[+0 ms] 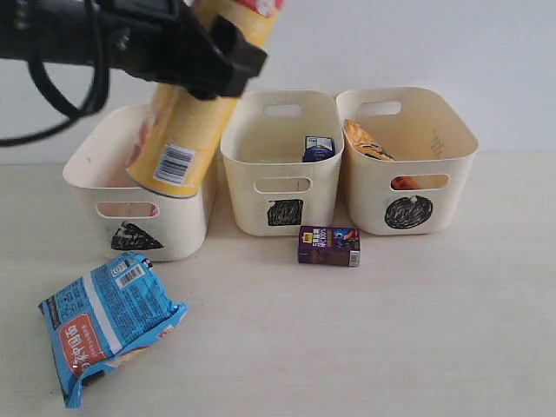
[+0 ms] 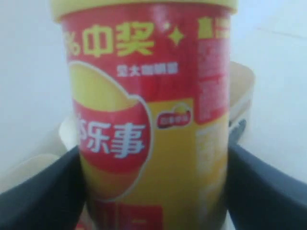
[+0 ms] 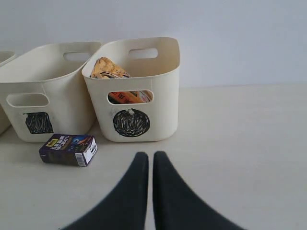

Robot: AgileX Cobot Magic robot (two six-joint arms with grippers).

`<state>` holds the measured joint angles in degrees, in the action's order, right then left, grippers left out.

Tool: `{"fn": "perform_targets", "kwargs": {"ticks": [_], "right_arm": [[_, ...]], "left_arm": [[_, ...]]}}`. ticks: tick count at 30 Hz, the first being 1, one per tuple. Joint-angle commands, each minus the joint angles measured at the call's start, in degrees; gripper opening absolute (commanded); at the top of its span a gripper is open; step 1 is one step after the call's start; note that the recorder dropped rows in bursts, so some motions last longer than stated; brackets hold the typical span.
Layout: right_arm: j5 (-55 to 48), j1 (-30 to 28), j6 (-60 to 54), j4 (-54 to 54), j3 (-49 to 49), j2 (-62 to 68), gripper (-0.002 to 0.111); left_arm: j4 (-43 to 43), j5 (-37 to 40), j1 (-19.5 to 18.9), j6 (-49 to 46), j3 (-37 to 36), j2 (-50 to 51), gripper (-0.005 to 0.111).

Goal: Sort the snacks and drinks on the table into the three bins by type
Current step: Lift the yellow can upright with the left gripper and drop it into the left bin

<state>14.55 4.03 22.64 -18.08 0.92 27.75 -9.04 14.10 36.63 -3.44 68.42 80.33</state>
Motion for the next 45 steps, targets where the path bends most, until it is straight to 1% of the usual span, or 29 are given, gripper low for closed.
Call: {"fn": "perform_targets", "kwargs": {"ticks": [1, 3, 4, 9, 12, 18, 23, 27, 28, 31, 35, 36, 39, 41, 45], "right_arm": [[0.4, -0.1, -0.1, -0.2, -0.2, 0.2, 0.001], [0.4, -0.1, -0.1, -0.2, -0.2, 0.2, 0.001], [0.4, -0.1, -0.1, -0.2, -0.2, 0.2, 0.001], [0.4, -0.1, -0.1, -0.2, -0.2, 0.2, 0.001], [0.4, -0.1, 0.0, -0.2, -0.2, 0.2, 0.001], [0.2, -0.1, -0.1, -0.2, -0.2, 0.2, 0.001], [0.2, -0.1, -0.1, -0.2, -0.2, 0.2, 0.001], [0.2, -0.1, 0.1, -0.2, -0.2, 0.2, 0.001], [0.2, -0.1, 0.1, -0.2, -0.2, 0.2, 0.001], [0.2, -0.1, 0.1, -0.2, -0.2, 0.2, 0.001], [0.2, -0.1, -0.1, -0.2, -0.2, 0.2, 0.001], [0.2, -0.1, 0.0, -0.2, -0.2, 0.2, 0.001], [0.2, -0.1, 0.2, -0.2, -0.2, 0.2, 0.001], [0.2, -0.1, 0.4, -0.2, -0.2, 0.2, 0.001], [0.2, -0.1, 0.4, -0.2, -0.2, 0.2, 0.001]], "left_arm": [[0.2, -1.9, -6.6, 8.0, -0.1, -2.2, 0.005], [0.2, -3.9, -10.0, 10.0, -0.1, -2.2, 0.005], [0.2, -5.6, -12.5, 11.7, -0.1, -1.8, 0.005], [0.2, -10.7, -19.2, 17.9, -0.1, 1.5, 0.005], [0.3, -14.1, -22.1, 20.2, -0.1, 5.2, 0.005], [0.6, -20.4, -24.9, 20.6, 0.1, 12.8, 0.005], [0.4, -21.3, -25.6, 20.3, 2.8, 19.3, 0.005], [0.4, -21.2, -25.6, 17.6, 5.4, 23.1, 0.006], [0.4, -21.1, -25.6, 17.5, 6.1, 23.9, 0.008], [0.4, -21.1, -25.7, 17.4, 7.5, 25.8, 0.022], [0.4, -20.2, -25.7, 17.1, 8.3, 27.7, 0.054], [0.4, -20.1, -25.7, 16.9, 8.3, 28.0, 0.058], [0.4, -18.9, -25.7, 15.9, 8.3, 28.3, 0.076], [0.4, -18.8, -25.7, 15.9, 8.3, 28.3, 0.084], [0.4, -17.6, -26.0, 15.9, 8.8, 28.3, 0.093]]}}
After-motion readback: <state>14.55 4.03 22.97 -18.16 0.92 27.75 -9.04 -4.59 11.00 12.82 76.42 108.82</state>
